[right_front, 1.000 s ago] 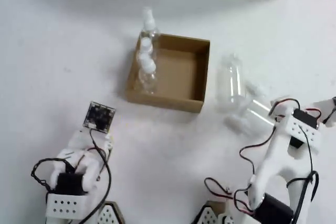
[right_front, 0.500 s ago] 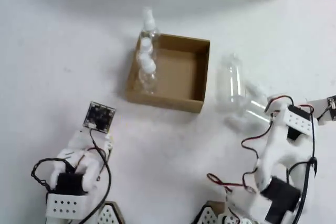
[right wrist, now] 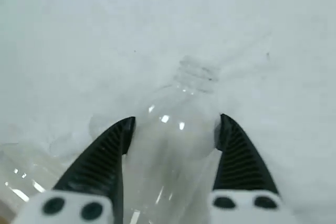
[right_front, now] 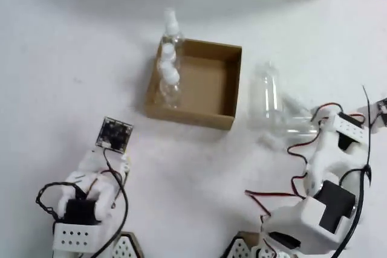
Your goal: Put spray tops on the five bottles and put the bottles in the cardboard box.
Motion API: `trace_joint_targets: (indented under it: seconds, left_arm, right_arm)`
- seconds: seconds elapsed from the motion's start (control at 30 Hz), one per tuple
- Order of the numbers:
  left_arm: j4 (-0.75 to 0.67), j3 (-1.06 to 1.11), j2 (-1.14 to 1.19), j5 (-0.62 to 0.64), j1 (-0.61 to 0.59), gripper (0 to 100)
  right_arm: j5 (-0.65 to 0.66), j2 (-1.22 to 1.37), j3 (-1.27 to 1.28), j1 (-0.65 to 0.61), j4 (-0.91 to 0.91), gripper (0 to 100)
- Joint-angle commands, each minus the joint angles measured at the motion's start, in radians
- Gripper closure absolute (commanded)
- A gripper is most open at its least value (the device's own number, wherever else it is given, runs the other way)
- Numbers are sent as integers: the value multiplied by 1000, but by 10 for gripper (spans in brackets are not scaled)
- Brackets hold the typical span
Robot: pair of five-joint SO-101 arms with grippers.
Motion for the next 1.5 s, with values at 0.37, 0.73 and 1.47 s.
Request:
trace_joint_targets:
  seconds: [0.37, 0.73, 1.47]
  left_arm:
    - [5, -2, -16, -11, -8, 924]
    - [17, -2, -16, -11, -7, 924]
    - [17, -2, -16, -11, -8, 924]
  right_arm:
    - [813, -394, -127, 191, 295, 984]
    - [1844, -351, -110, 340, 458, 984]
    - [1901, -82, -112, 298, 255, 738]
